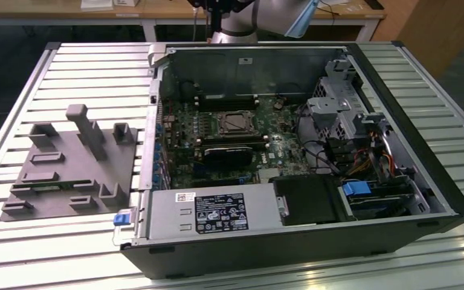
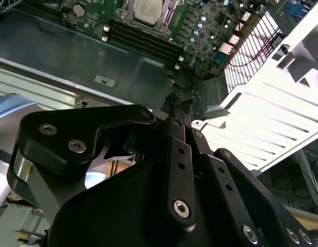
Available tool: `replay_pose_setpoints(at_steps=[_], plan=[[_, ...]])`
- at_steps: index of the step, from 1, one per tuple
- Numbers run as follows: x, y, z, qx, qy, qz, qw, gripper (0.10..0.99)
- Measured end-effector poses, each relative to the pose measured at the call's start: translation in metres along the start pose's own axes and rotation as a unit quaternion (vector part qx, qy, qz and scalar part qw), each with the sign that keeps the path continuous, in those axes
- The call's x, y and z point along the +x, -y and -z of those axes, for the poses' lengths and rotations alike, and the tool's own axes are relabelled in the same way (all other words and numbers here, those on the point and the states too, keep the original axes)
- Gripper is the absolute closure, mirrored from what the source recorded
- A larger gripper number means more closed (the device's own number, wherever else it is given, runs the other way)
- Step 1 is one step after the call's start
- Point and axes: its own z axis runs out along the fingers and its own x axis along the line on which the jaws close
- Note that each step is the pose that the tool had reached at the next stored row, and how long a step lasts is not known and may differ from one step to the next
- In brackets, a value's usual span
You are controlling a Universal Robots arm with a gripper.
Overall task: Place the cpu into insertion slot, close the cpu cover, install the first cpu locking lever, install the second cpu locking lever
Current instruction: 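Install the second cpu locking lever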
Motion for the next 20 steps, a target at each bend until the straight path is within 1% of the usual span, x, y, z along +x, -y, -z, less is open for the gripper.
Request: replay_pose_setpoints(at_steps=[11,13,15,16,17,20], plan=[[-0.0009,0.0064,-0.0191,0.0000,0.0000,0.000,1.0000,0.984],[-0.0011,0.0074,-0.0221,0.0010,0.0001,0.000,1.0000,0.984],[-0.0012,0.0081,-0.0239,0.0050,0.0008,0.000,1.0000,0.984],[-0.0012,0.0083,-0.0245,0.0082,0.0014,0.000,1.0000,0.984],[-0.0012,0.0084,-0.0248,0.0127,0.0022,0.000,0.9999,0.984],[-0.0013,0.0086,-0.0256,0.0304,0.0052,0.000,0.9995,0.984]])
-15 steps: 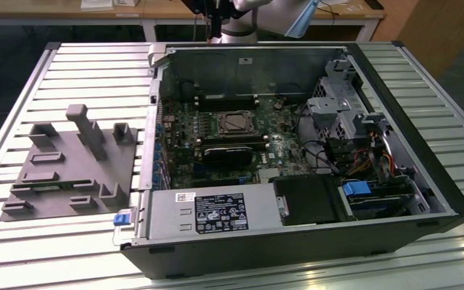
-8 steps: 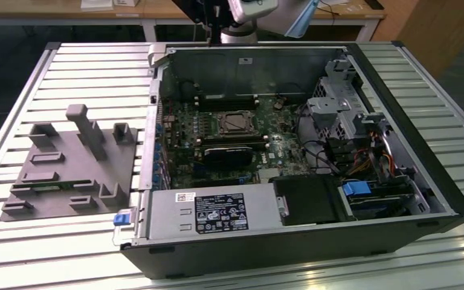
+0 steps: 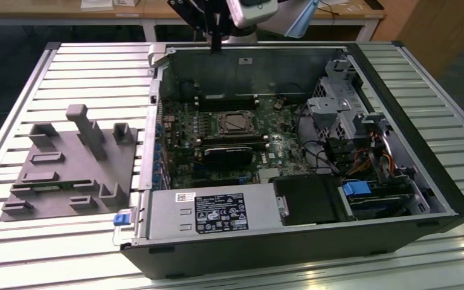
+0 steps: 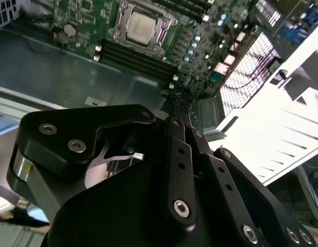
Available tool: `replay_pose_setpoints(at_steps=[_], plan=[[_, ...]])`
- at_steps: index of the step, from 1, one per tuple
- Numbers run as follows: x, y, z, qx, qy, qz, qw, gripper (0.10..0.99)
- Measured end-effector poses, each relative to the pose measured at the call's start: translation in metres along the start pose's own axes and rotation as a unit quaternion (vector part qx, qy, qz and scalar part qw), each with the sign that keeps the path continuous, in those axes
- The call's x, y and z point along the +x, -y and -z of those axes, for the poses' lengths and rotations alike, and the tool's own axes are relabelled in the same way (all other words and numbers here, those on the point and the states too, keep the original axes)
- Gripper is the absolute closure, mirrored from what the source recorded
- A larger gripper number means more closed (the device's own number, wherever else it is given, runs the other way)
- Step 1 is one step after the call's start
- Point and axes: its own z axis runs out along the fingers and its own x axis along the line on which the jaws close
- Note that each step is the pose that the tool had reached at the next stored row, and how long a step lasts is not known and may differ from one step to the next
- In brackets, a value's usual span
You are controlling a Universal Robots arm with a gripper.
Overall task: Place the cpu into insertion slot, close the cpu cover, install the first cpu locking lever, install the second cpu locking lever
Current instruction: 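Install the second cpu locking lever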
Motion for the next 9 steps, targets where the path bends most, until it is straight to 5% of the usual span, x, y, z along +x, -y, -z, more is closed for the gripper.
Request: replay_pose_setpoints(at_steps=[3,9], plan=[[-0.0001,0.0008,-0.0028,0.0109,0.0018,0.000,0.9999,0.984],[-0.0006,0.0036,-0.0133,0.0113,0.0018,0.000,0.9999,0.984]])
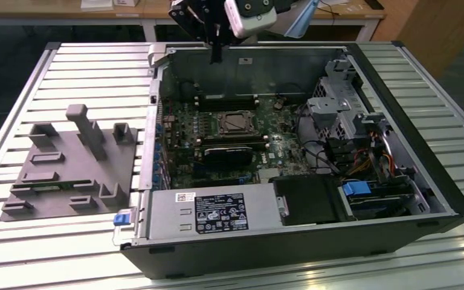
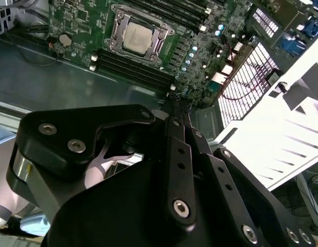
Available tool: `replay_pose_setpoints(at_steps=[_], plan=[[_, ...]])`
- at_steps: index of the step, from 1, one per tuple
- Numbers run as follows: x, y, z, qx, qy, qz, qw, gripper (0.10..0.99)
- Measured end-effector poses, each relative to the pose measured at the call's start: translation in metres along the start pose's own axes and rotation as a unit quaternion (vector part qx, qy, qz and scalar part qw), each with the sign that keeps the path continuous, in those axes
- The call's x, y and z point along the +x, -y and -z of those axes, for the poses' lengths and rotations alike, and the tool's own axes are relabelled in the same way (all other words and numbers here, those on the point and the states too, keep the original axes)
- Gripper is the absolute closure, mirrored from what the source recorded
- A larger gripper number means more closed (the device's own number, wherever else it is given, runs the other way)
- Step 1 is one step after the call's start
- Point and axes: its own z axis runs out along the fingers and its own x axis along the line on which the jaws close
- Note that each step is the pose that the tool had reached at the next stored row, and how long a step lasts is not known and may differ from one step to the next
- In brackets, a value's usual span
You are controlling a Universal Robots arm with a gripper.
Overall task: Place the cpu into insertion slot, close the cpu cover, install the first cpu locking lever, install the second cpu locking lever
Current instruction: 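Install the second cpu locking lever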
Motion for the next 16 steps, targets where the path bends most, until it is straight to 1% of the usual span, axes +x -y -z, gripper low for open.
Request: replay_pose_setpoints(at_steps=[7,16], plan=[[-0.0009,0.0029,-0.0123,0.0000,0.0000,0.000,1.0000,0.984],[-0.0044,0.0062,-0.0282,0.0001,0.0000,0.000,1.0000,0.984]])
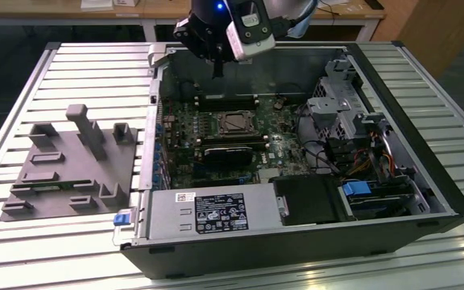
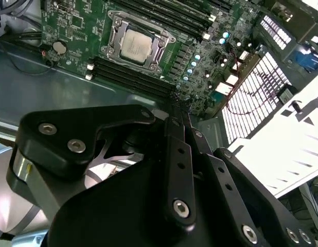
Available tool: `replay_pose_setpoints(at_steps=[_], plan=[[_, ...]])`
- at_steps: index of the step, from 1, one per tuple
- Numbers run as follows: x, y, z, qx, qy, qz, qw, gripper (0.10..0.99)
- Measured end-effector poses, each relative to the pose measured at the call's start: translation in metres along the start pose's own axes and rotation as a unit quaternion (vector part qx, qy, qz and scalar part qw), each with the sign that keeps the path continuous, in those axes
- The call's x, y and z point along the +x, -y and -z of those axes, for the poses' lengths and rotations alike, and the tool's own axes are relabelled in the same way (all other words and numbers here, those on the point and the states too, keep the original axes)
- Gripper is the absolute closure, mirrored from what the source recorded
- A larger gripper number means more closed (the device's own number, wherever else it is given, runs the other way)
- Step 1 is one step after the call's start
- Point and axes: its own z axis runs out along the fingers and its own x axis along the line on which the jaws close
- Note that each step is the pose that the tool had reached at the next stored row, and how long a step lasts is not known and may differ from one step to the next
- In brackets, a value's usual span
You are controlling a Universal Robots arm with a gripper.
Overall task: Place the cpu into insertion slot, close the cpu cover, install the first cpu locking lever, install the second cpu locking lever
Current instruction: 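Install the second cpu locking lever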
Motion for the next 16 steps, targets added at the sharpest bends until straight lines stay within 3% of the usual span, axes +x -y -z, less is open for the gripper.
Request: replay_pose_setpoints(at_steps=[16], plan=[[-0.0155,0.0040,-0.0293,0.0031,0.0004,0.000,1.0000,0.984]])
